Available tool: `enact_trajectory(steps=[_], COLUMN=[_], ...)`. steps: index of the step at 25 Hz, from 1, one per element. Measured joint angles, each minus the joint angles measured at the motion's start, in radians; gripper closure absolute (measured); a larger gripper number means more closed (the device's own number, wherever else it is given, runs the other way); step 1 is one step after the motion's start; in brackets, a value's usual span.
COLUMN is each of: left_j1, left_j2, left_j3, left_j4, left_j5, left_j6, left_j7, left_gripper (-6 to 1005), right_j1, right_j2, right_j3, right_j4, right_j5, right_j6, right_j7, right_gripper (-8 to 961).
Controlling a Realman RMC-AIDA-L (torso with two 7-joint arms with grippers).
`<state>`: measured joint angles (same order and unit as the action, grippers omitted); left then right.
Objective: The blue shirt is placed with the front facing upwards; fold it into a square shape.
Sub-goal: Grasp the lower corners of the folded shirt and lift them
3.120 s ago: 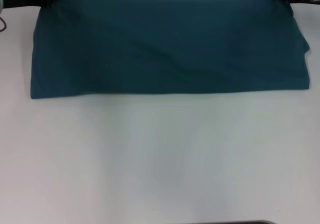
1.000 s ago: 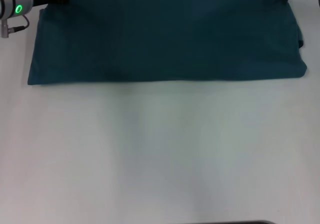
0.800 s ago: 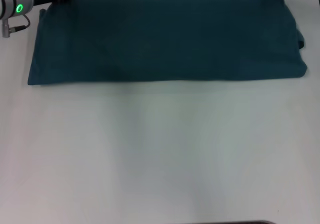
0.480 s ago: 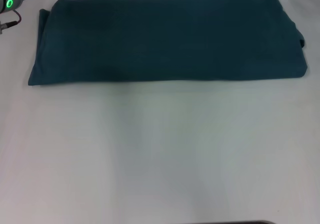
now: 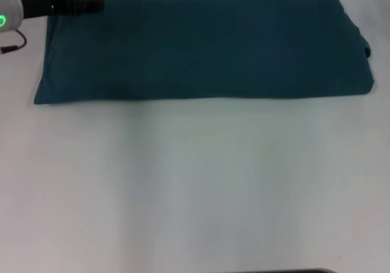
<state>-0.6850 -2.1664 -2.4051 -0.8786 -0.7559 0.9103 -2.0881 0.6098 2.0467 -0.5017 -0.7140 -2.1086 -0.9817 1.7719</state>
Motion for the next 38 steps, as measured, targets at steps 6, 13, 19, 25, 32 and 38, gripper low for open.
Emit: enact_trajectory(steps=[6, 13, 19, 25, 32, 38], left_j1=[0.056, 0.115, 0.147, 0.162, 0.167, 0.168], left_j2=[0.001, 0.002, 0.004, 0.002, 0.001, 0.003], left_j3=[0.009, 0.013, 0.016, 0.017, 0.018, 0.018], left_j4=[-0.054, -0.086, -0.078, -0.074, -0.074, -0.074], left_j5=[-0.036, -0.081, -0.099, -0.100, -0.102, -0.099], left_j6=[0.160, 0.263, 0.277, 0.278, 0.277, 0.271], left_j7=[-0.003, -0.014, -0.005, 0.005, 0.007, 0.012], left_gripper=[78, 74, 75, 74, 75, 74], right_j1=[-0.075, -0.133, -0.176, -0.192, -0.148, -0.122], right_j2=[-0.036, -0.101, -0.130, -0.139, -0.132, -0.117], right_j3=[-0.001, -0.003, 0.005, 0.004, -0.001, -0.001], right_j4=[-0.035, -0.033, -0.035, -0.018, 0.072, 0.090], right_j5=[-0.005, -0.089, -0.126, -0.127, -0.163, -0.177], right_j6=[-0.201, -0.398, -0.470, -0.466, -0.375, -0.344], right_j7=[0.049, 0.217, 0.311, 0.339, 0.334, 0.327], right_gripper=[248, 251, 254, 254, 254, 255])
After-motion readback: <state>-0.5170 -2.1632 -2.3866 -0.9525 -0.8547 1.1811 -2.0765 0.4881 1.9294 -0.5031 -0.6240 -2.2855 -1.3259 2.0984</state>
